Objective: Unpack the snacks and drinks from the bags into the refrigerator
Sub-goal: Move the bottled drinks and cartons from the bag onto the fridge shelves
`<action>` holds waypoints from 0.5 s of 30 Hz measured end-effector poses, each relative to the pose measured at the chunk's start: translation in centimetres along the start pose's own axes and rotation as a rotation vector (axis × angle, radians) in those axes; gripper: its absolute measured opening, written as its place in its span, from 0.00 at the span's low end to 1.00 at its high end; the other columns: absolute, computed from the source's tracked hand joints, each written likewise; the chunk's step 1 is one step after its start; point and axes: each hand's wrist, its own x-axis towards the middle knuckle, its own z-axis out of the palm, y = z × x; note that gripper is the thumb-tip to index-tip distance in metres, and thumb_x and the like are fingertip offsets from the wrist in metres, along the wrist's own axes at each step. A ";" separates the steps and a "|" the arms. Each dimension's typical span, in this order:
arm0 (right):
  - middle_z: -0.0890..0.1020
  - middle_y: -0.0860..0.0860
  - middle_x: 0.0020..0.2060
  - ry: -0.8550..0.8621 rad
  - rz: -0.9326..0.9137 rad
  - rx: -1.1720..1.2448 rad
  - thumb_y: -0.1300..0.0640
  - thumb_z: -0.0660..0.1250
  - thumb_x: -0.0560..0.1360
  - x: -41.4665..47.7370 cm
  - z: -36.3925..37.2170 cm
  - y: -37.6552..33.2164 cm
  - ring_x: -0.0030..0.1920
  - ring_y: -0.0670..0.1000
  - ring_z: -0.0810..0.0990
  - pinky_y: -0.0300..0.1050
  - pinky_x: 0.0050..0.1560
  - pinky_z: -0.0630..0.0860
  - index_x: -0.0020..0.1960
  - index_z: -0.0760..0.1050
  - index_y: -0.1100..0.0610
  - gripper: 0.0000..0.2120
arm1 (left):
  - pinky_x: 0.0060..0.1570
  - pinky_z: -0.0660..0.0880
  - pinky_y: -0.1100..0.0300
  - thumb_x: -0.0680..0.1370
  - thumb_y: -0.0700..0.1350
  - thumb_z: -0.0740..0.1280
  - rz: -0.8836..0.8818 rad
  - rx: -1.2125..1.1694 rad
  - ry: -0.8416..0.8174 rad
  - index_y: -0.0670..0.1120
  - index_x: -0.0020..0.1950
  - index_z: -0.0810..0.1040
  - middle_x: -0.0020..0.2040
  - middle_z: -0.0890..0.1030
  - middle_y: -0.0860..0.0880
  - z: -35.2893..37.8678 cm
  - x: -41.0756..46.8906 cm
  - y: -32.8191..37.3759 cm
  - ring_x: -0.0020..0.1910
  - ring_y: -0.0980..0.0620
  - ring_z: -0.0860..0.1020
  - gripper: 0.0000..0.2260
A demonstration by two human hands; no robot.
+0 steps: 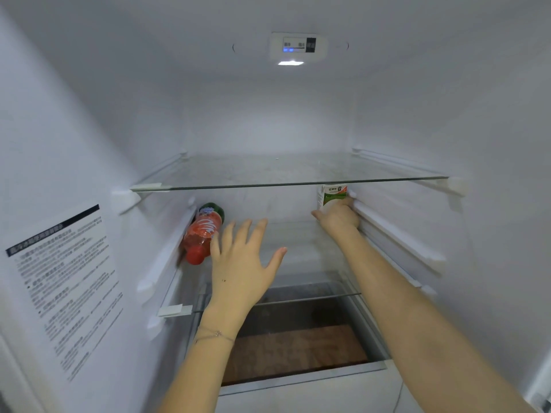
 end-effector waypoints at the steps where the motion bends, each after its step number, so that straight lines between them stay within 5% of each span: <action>1: 0.72 0.60 0.67 -0.011 -0.007 -0.011 0.36 0.67 0.72 -0.8 -0.2 0.0 0.64 0.60 0.74 0.55 0.61 0.74 0.76 0.42 0.67 0.53 | 0.73 0.57 0.43 0.74 0.69 0.43 0.002 -0.001 -0.007 0.53 0.76 0.64 0.73 0.69 0.48 0.0 -0.1 0.1 0.74 0.43 0.62 0.36; 7: 0.58 0.59 0.76 -0.058 -0.153 -0.188 0.32 0.54 0.77 -8.1 -3.5 0.3 0.73 0.62 0.59 0.63 0.71 0.59 0.78 0.45 0.58 0.42 | 0.70 0.58 0.39 0.73 0.70 0.45 0.049 -0.039 -0.058 0.53 0.75 0.66 0.71 0.71 0.47 0.1 -1.4 0.9 0.73 0.41 0.63 0.36; 15: 0.50 0.51 0.79 0.042 -0.304 -0.281 0.35 0.53 0.78 -19.5 -7.4 3.9 0.78 0.59 0.44 0.63 0.75 0.43 0.79 0.47 0.47 0.34 | 0.74 0.49 0.40 0.74 0.70 0.48 0.143 -0.150 -0.088 0.54 0.76 0.63 0.75 0.66 0.47 -0.4 -4.2 2.3 0.77 0.44 0.56 0.35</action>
